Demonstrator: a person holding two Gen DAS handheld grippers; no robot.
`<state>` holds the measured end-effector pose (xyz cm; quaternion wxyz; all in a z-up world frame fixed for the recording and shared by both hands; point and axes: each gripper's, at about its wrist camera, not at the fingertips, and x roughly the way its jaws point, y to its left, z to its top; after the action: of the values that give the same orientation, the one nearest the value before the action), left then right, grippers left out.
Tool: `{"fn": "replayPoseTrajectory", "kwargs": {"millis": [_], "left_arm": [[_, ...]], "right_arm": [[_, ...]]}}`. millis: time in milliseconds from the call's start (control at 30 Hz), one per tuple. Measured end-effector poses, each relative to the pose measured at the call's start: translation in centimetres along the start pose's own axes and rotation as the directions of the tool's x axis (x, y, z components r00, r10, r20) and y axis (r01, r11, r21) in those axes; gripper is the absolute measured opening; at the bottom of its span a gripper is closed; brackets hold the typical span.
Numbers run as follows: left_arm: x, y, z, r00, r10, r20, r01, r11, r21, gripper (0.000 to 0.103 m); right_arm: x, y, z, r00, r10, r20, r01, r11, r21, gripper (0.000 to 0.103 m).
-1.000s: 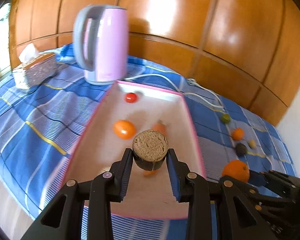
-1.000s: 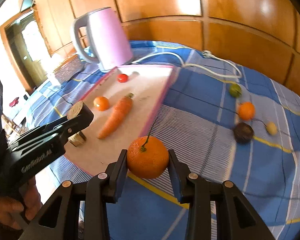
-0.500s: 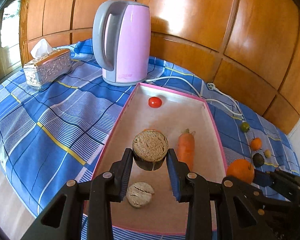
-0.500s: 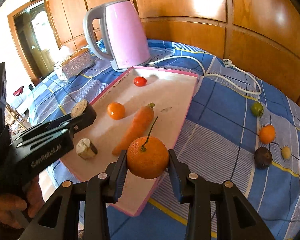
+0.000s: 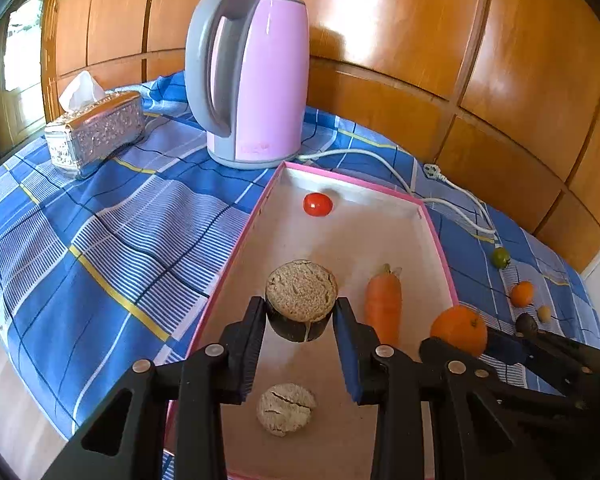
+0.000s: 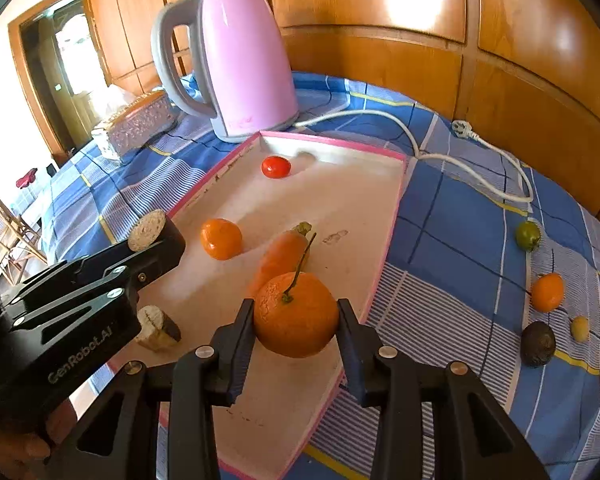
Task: Organize fruits
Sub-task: 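Lower the wood round with the left tool while the right tool lowers the stemmed orange into the tray, then open both tools and withdraw them from the tray toward the remaining items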
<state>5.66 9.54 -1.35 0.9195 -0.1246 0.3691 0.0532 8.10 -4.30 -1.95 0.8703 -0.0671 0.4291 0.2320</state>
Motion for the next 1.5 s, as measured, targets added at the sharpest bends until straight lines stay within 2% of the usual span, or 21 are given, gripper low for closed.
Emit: {"fn": "replayPoseTrajectory", "kwargs": {"millis": [267,700,1100,1500], "left_arm": [[-0.2,-0.1,-0.4,1.0,0.008,0.011,-0.008,1.0,0.004,0.036],[-1.5,-0.5,-1.5,1.0,0.01,0.013,-0.01,1.0,0.003,0.036],[-2.9,-2.7,-2.9,1.0,-0.017,0.014,0.016,0.998,0.062,0.036],[-3.7,-4.6,-3.9,0.999,-0.037,0.008,0.036,0.994,0.101,0.036]], "right_arm": [[0.6,0.0,-0.4,1.0,-0.015,-0.009,0.015,1.0,0.011,0.041],[-1.8,-1.0,-2.1,0.999,-0.002,0.038,-0.002,0.995,0.1,0.041],[-3.9,-1.2,-3.6,0.995,-0.046,0.086,0.036,0.992,0.119,0.041],[-5.0,-2.5,-5.0,0.992,-0.079,0.097,0.063,0.985,0.16,0.041]]}}
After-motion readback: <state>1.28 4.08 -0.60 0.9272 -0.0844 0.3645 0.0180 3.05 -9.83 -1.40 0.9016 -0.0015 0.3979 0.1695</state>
